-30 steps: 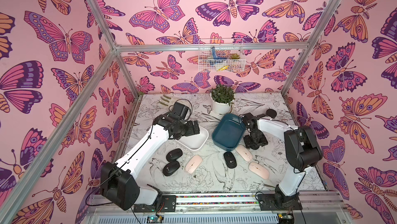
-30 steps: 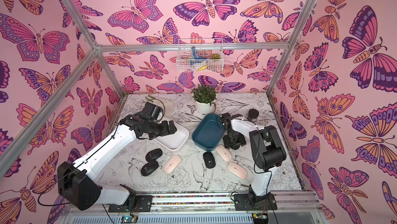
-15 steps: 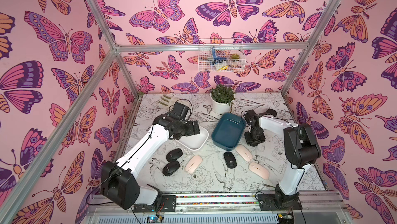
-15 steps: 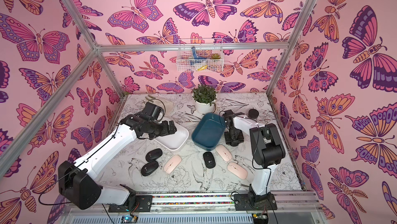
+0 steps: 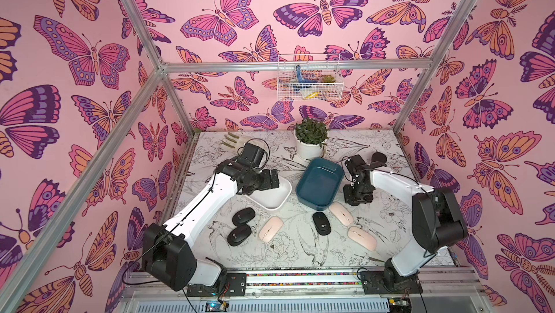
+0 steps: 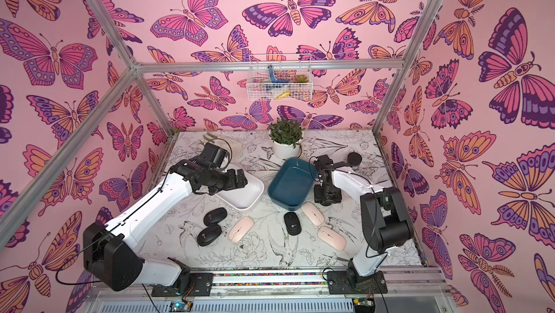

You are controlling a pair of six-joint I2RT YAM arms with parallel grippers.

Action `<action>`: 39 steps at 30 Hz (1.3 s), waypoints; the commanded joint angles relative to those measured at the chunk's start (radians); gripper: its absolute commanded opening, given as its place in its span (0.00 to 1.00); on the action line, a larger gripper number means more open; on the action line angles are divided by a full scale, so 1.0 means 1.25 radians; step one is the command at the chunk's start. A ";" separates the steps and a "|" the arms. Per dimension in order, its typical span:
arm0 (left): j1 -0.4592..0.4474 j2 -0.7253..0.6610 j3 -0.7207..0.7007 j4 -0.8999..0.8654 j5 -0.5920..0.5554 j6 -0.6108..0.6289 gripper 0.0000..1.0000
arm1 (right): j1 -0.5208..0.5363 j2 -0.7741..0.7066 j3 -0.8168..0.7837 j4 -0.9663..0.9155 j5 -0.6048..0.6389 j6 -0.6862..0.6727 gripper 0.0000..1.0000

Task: Place the mice by color into the storage box
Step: Pick up the mouse from the center of the board, then place the mouse in the storage box, then move the storage box to the center of the board.

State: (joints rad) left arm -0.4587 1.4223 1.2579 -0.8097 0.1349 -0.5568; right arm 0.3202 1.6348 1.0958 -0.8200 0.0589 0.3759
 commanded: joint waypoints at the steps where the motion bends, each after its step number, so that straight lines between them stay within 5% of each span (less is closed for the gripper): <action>1: -0.001 0.005 0.010 -0.003 -0.001 0.016 1.00 | 0.057 -0.045 0.041 -0.055 -0.001 0.129 0.39; 9: -0.001 -0.014 -0.005 0.005 0.012 0.017 1.00 | 0.233 0.023 0.182 0.021 0.036 0.438 0.36; 16: -0.001 -0.053 -0.037 0.009 0.012 0.021 1.00 | 0.247 0.171 0.273 0.031 0.057 0.557 0.35; 33: -0.001 -0.111 -0.110 0.016 0.025 -0.005 1.00 | 0.209 0.192 0.130 -0.021 0.076 0.526 0.37; 39: -0.002 -0.112 -0.116 0.013 0.028 -0.008 1.00 | 0.203 0.162 0.112 -0.039 0.093 0.486 0.54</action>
State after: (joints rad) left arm -0.4587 1.2976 1.1351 -0.7887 0.1585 -0.5613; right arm 0.5755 1.8740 1.2438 -0.8154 0.1410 1.0195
